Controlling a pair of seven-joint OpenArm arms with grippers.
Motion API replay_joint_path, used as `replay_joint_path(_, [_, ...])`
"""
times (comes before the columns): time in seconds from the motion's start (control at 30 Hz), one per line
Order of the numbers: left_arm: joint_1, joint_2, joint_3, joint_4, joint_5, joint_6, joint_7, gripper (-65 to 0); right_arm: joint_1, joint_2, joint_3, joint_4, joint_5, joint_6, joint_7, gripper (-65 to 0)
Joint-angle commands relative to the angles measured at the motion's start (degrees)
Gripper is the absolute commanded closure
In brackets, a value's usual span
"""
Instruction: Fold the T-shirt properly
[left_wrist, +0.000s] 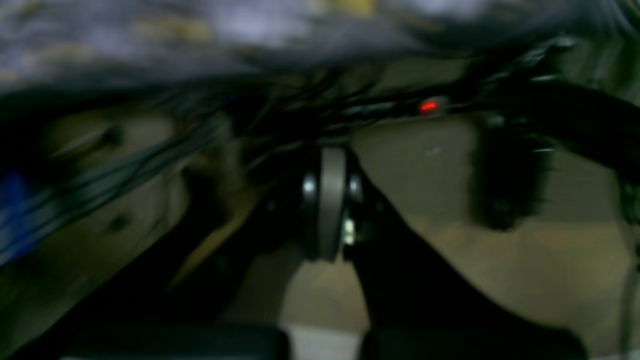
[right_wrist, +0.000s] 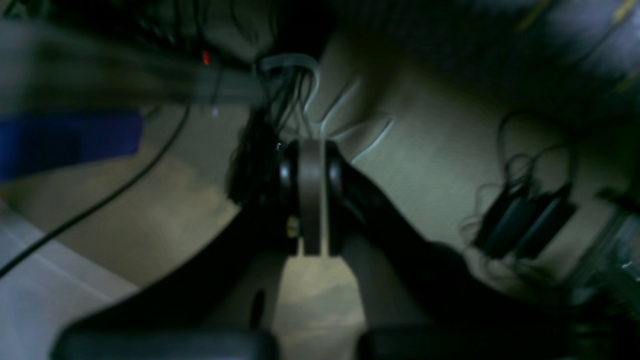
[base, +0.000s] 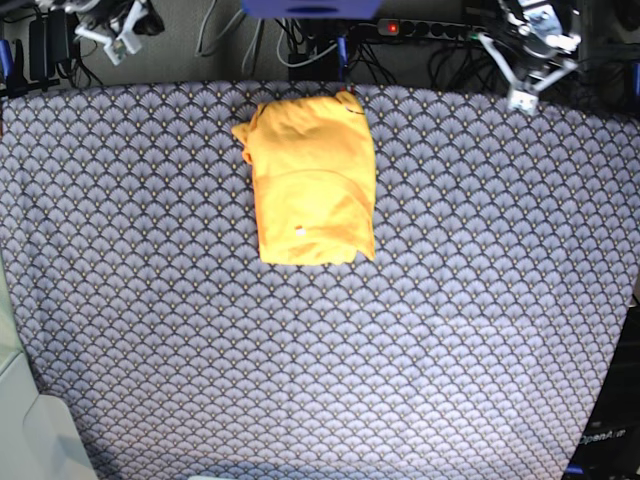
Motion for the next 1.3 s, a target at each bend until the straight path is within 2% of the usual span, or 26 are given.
replay_joint_path(0.0, [1.12, 0.29, -0.13, -1.16, 1.02, 0.12, -2.35, 0.0, -0.86, -0.26, 0.31, -0.93, -0.12, 0.38, 2.61, 0.0])
replay_joint_path(0.1, [2.09, 1.61, -0.40, -6.88, 1.98, 0.12, -8.32, 0.0, -1.74, -1.13, 0.31, -6.64, -0.38, 0.38, 8.59, 0.0])
replay_joint_path(0.23, [1.82, 1.52, -3.74, -17.34, 1.98, 0.12, -15.01, 0.0, -0.77, -1.31, 0.31, -16.58, -0.38, 0.38, 14.48, 0.0])
replay_joint_path(0.47, [-1.69, 1.26, -9.72, -32.46, 2.07, 0.12, -27.14, 0.0, 8.19, -2.19, -0.04, -40.14, -0.56, 0.38, 24.68, 0.0])
replay_joint_path(0.6, [-3.80, -0.50, -9.89, -40.11, 2.07, 0.12, -30.39, 0.0, 17.07, -1.75, -0.04, -57.72, -0.56, 0.38, 29.60, 0.0])
replay_joint_path(0.73, [-6.00, -2.35, -10.42, -46.96, 1.90, 0.12, -31.44, 0.0, 24.19, -0.26, -0.04, -73.81, -0.56, 0.38, 37.69, 0.0])
replay_joint_path(0.8, [-7.32, -2.52, -10.68, -50.83, 2.07, 0.12, -33.73, 0.0, 27.62, 0.01, -0.13, -81.37, -0.56, 0.38, 42.00, 0.0])
replay_joint_path(0.93, [-8.81, -3.67, -10.68, -57.95, 4.53, 0.34, -39.27, 0.0, 33.07, 1.42, -0.13, -91.92, -0.56, 0.38, 47.27, 0.0])
replay_joint_path(1.03, [-11.63, -4.02, -10.86, -65.43, 6.29, 7.81, -40.85, 0.0, 33.86, 1.42, -0.22, -92.49, -0.56, 0.38, 49.12, 0.0])
replay_joint_path(1.1, [-13.56, -5.69, -10.68, -70.88, 6.47, 13.79, -41.03, 0.0, 34.04, 1.42, -0.83, -92.49, -1.17, 0.38, 49.12, 0.0])
replay_joint_path(1.2, [-17.69, -7.18, -10.60, -79.76, 6.47, 21.09, -41.03, 0.0, 35.36, 1.15, -5.05, -92.49, -5.48, 0.38, 48.85, 0.0])
replay_joint_path(1.27, [-19.89, -8.59, -10.60, -84.50, 6.47, 25.83, -41.03, 0.0, 35.71, 0.10, -8.40, -92.49, -8.82, -8.71, 48.77, 0.0])
